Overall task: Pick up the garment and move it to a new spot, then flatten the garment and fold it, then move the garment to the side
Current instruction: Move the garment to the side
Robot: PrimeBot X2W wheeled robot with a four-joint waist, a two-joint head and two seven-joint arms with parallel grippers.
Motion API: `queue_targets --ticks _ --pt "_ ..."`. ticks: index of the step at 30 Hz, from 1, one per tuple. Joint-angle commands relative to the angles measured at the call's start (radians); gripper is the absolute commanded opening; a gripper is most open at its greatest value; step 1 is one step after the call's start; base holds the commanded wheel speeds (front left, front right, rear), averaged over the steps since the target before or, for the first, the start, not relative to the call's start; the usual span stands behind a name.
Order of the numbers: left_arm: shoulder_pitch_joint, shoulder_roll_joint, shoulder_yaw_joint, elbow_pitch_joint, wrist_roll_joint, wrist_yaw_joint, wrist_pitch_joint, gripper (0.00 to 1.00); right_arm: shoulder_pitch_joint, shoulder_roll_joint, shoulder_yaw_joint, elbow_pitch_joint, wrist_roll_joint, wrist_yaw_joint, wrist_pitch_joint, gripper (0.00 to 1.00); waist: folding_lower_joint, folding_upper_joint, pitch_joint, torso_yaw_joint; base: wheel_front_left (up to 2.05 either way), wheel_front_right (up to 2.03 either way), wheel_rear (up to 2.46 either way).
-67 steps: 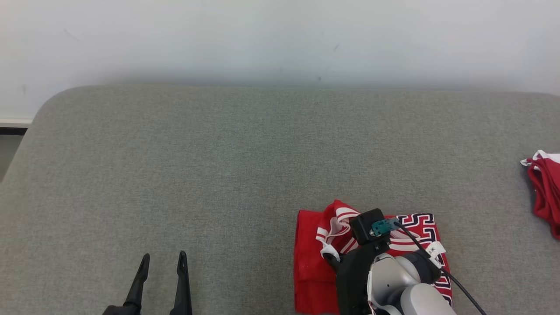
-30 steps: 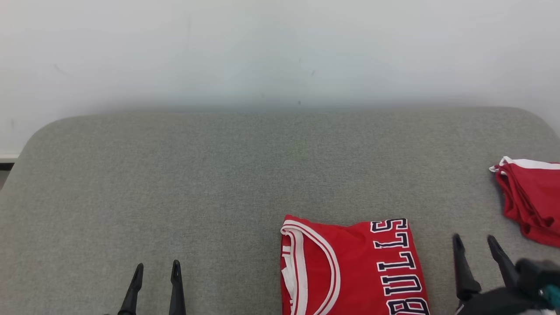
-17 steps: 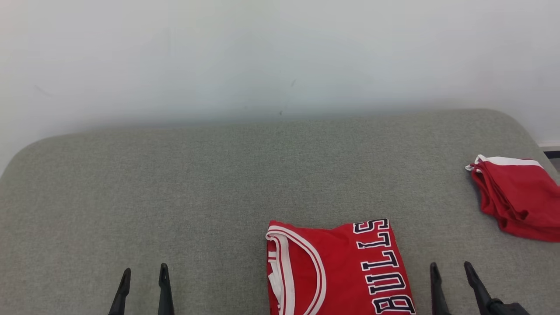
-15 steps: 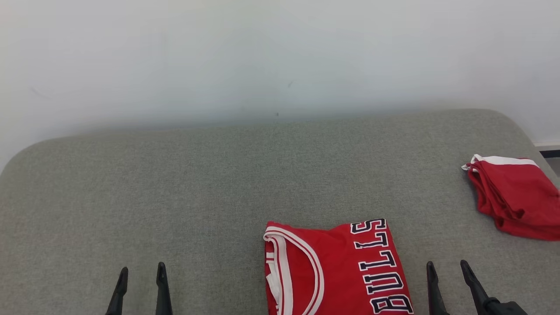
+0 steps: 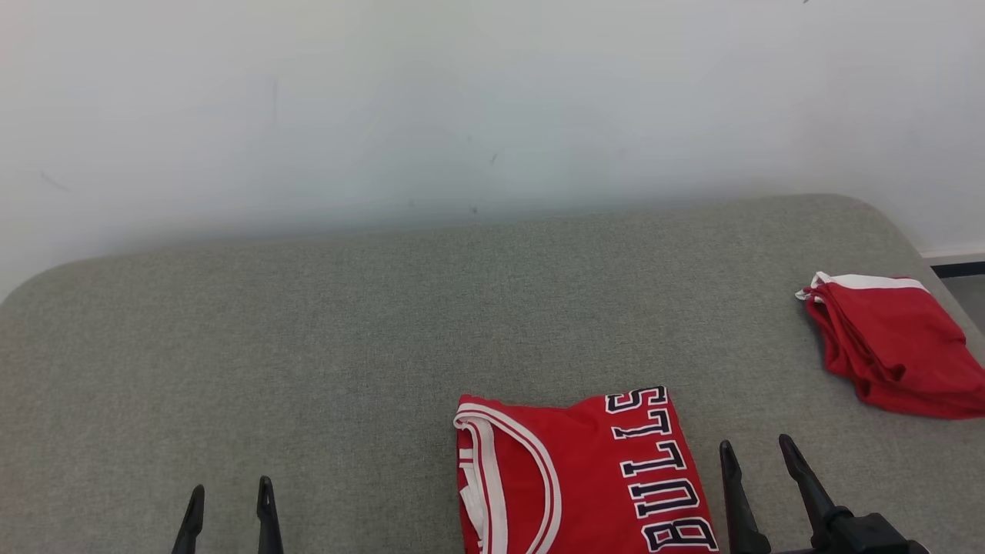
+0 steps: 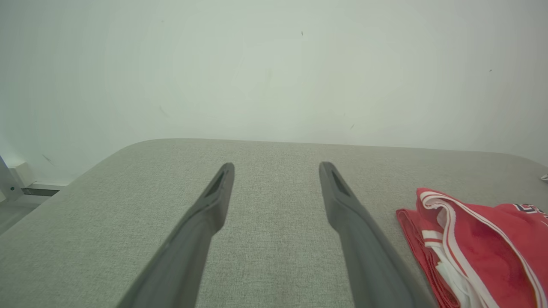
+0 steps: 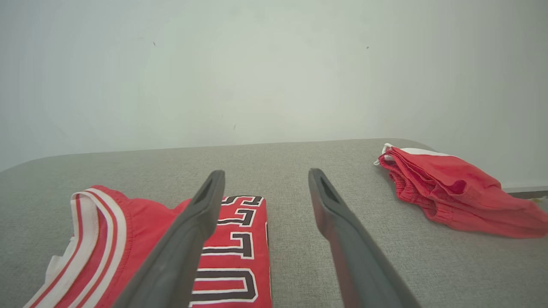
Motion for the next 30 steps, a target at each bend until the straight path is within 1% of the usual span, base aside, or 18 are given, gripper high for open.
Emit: queue_targets --ticks 1,14,23,26,30 --pt "0.015 -0.001 0.000 0.003 0.007 0.001 -0.002 1.00 -0.004 -0.003 0.002 -0.006 0.004 0.000 -0.004 1.00 0.0000 0.0000 0.000 0.003 0.00 0.00 0.00" --pt "0.012 -0.001 0.008 0.059 0.010 -0.007 -0.002 1.00 0.001 -0.006 0.026 -0.002 0.017 0.000 0.022 1.00 0.0000 0.0000 0.002 0.013 0.00 0.00 0.00" --pt "0.008 -0.001 0.010 0.073 0.009 -0.019 -0.002 1.00 -0.003 -0.010 0.009 -0.017 0.028 0.000 0.040 1.00 0.0000 0.0000 -0.002 0.019 0.00 0.00 0.00" --pt "0.008 -0.001 0.005 0.077 0.006 -0.017 -0.002 1.00 -0.012 -0.003 -0.016 -0.016 0.063 0.000 0.102 1.00 0.0000 0.0000 -0.001 0.019 0.00 0.00 0.00" --pt "0.004 -0.001 -0.004 0.079 0.004 -0.014 -0.002 1.00 -0.045 -0.002 -0.037 -0.020 0.124 0.000 0.264 1.00 0.0000 0.0000 0.001 0.022 0.00 0.00 0.00"
